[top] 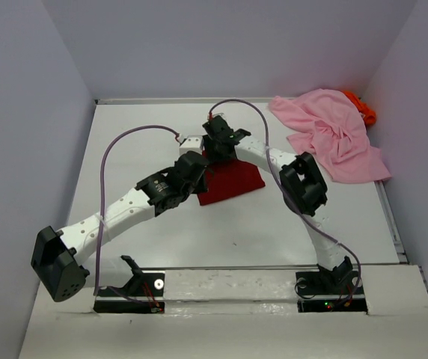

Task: Fold and stack the t-shirts
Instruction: Fold the tshirt

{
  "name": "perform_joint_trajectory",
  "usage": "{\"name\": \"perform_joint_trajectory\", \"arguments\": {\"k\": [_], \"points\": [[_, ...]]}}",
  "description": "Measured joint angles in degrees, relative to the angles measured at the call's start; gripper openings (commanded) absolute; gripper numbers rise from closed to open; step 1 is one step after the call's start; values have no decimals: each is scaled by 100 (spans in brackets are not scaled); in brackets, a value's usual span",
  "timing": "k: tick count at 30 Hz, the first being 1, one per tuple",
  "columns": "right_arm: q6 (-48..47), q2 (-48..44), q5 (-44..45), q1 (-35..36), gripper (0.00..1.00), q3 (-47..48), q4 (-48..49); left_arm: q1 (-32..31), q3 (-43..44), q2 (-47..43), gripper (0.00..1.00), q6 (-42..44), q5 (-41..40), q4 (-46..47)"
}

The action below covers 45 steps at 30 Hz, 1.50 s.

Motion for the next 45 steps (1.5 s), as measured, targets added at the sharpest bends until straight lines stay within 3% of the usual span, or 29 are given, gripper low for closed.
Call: {"name": "perform_joint_trajectory", "arguments": {"k": [16,27,40,45], "points": [[-289,573,4,-286,72,1432,-144,0,-238,0,35,-2,225,164],[-380,741,4,-400,72,1504,-284,0,-251,0,35,0,251,199],[-195,-1139,-39,-400,71,-527,-35,0,-275,11,35,2,240,203],[-107,-1248,-168,-400,71,-1281,160,0,-275,116,35,4,243,203]]}}
